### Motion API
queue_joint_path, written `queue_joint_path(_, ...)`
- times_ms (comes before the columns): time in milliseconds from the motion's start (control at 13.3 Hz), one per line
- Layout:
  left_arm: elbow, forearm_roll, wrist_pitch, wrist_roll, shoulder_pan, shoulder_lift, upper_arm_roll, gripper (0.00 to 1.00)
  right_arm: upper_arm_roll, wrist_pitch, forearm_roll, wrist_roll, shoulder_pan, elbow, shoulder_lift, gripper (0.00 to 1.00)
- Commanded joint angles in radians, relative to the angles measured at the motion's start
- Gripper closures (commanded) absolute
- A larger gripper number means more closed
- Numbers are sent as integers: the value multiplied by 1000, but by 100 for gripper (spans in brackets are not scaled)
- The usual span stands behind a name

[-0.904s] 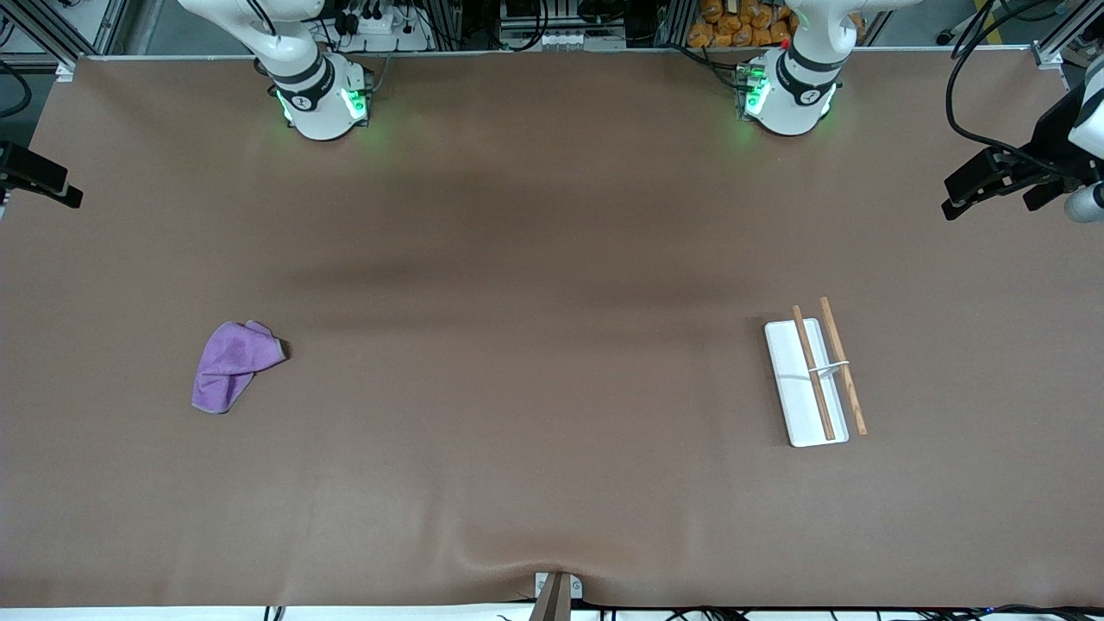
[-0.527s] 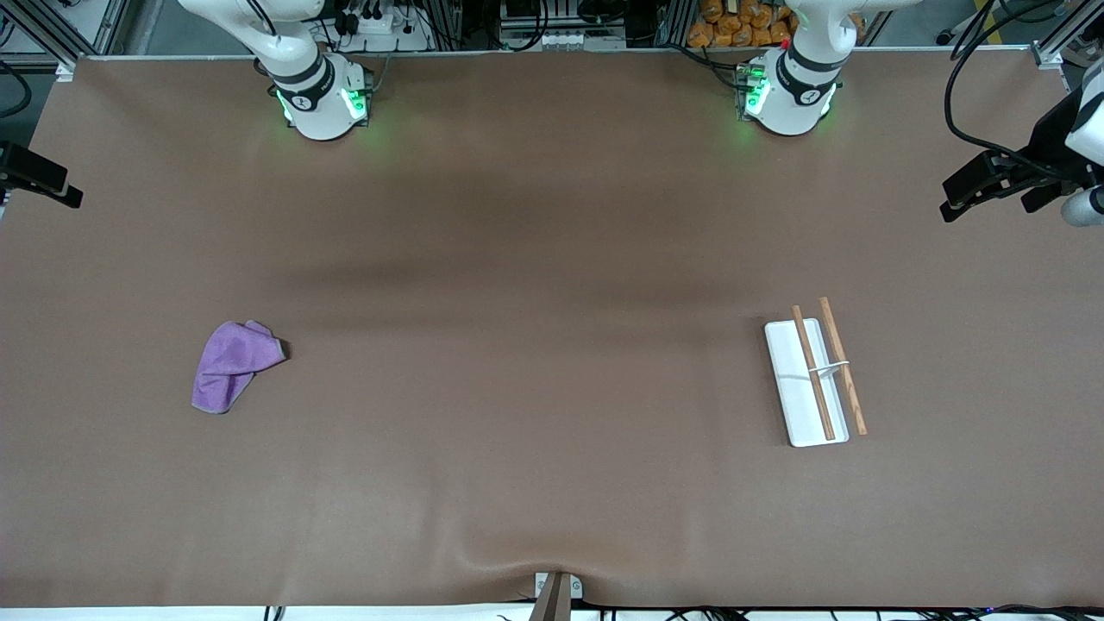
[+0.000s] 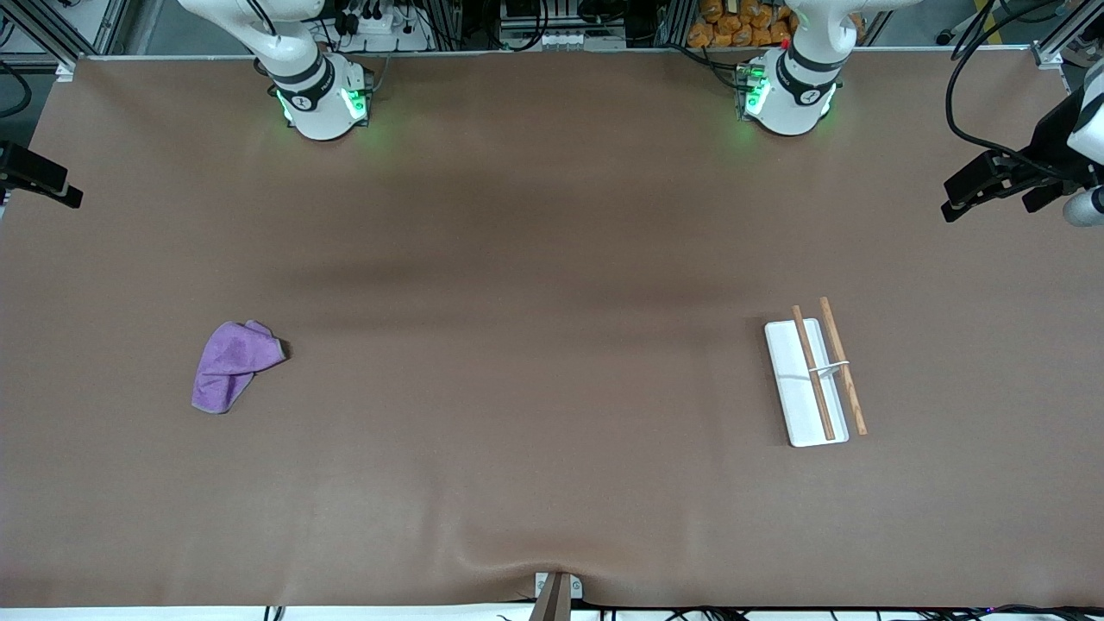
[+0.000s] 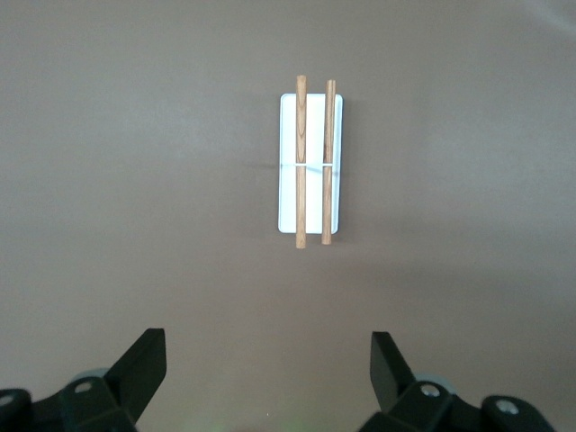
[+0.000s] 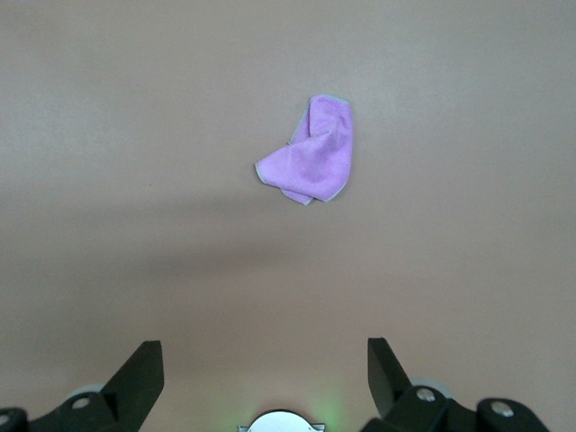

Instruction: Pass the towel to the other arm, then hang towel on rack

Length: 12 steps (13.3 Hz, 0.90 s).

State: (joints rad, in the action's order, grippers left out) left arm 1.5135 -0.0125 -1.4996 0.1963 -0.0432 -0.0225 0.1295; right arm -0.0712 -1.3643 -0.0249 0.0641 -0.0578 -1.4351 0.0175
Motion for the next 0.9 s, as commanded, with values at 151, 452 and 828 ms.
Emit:
queue_joint_path(151, -9, 12, 27, -23, -1, 3, -4, 0, 11, -5, 0, -12, -10, -7, -10, 0)
queue_joint_path(452, -9, 14, 27, -23, -3, -2, -4, 0, 11, -7, 2, -12, -7, -7, -8, 0)
queue_joint_path(828, -7, 14, 27, -23, -4, -5, -5, 0, 11, -6, -4, 0, -11, -7, 45, 0)
